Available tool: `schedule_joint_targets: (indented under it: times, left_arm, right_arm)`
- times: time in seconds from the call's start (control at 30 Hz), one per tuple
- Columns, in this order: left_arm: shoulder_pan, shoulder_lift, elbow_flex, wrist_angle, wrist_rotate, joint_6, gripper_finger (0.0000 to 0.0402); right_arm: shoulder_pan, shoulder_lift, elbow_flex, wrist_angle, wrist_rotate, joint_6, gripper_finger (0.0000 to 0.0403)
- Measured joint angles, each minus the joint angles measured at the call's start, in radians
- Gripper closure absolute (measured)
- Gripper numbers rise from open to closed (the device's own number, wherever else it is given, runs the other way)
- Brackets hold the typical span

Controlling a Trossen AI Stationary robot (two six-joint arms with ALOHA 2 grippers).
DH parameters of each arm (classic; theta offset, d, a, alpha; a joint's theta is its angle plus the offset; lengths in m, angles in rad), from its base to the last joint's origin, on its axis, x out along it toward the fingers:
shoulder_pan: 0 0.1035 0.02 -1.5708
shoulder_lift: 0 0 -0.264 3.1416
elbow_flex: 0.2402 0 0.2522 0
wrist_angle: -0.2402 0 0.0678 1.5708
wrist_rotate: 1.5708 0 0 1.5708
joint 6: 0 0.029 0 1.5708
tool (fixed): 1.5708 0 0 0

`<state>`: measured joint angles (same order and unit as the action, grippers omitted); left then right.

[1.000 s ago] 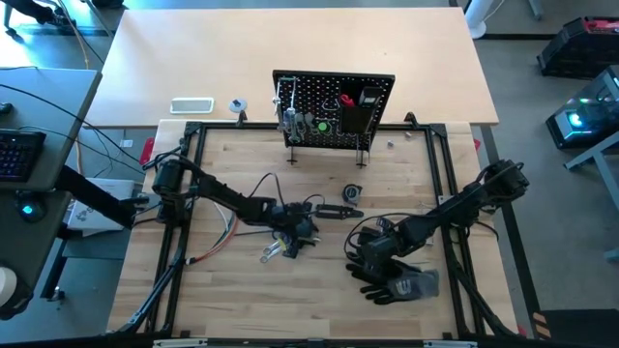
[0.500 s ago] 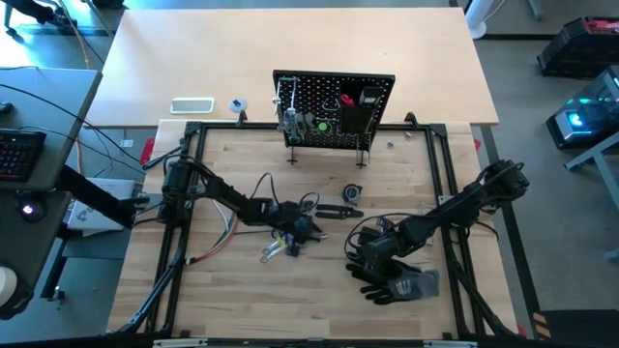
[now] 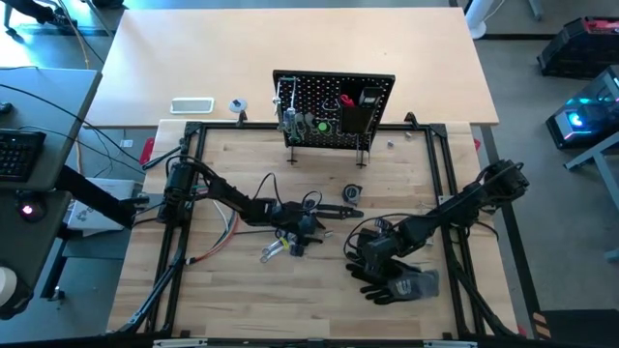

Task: Hang tools onto peg board
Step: Put the socket into the black bin on the peg board

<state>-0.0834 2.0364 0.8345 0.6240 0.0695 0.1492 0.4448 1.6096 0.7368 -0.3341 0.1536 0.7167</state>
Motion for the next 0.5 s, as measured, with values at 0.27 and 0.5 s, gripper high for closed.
schedule_joint_targets:
  times: [0.27, 0.5]
  left_arm:
    - [-0.003, 0.002, 0.033, -0.004, 0.000, -0.089, 0.0193]
    - [-0.004, 0.089, 0.103, 0.016, -0.023, -0.151, 0.0195]
  right_arm:
    - [-0.002, 0.000, 0.000, -0.005, 0.000, -0.002, 0.0314]
    - [-0.002, 0.000, 0.001, -0.008, 0.003, -0.003, 0.0314]
